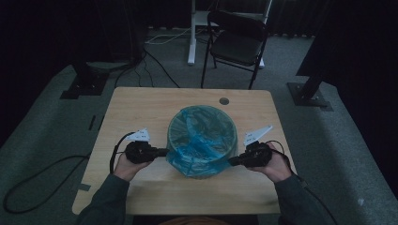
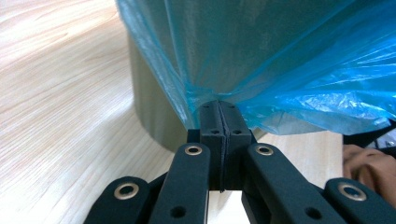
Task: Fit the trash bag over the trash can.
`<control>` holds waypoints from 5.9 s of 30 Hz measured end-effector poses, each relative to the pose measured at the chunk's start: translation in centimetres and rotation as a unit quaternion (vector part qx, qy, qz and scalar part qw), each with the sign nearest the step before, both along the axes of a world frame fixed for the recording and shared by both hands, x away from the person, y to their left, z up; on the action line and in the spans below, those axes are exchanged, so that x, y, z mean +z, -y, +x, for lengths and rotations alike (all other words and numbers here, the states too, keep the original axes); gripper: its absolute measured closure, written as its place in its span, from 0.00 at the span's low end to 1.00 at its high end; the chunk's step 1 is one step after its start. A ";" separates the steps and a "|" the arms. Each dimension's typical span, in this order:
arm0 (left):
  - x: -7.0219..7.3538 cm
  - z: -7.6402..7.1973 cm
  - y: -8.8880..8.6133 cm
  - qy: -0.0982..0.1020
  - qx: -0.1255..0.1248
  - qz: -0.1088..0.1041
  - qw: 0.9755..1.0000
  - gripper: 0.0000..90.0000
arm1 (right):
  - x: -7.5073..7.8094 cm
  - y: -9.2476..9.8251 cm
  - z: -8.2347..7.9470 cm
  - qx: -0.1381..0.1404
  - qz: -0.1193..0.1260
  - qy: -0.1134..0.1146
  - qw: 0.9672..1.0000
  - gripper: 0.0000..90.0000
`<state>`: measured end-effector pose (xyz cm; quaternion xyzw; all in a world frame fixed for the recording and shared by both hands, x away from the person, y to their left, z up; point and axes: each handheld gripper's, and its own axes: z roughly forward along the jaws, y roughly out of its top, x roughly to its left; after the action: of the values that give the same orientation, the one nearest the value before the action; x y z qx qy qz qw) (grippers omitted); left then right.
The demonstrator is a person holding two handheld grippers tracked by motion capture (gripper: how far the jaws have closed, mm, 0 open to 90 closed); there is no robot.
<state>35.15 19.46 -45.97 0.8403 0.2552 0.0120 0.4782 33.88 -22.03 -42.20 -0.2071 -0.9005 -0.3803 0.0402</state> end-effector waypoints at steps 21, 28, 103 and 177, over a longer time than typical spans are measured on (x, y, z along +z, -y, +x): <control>0.2 0.7 -2.2 -0.008 0.057 -0.038 0.998 0.90 | -0.7 0.7 0.4 -0.023 -0.023 -0.009 0.999 1.00; 0.9 0.3 -2.5 0.001 0.059 -0.060 0.996 0.77 | -0.1 1.1 0.1 -0.016 0.001 -0.001 1.000 0.95; 11.6 3.7 11.6 0.111 -0.104 0.065 0.986 0.67 | 2.0 3.2 1.2 -0.083 0.071 0.073 0.991 1.00; 8.9 6.0 19.6 0.156 -0.104 0.292 0.938 0.66 | 2.0 3.6 1.0 -0.081 0.072 0.070 0.992 1.00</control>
<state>41.10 -0.17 -37.08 0.9525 0.0735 0.1669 0.2440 34.90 -25.68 -40.23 -0.2486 -0.8516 -0.4599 -0.0388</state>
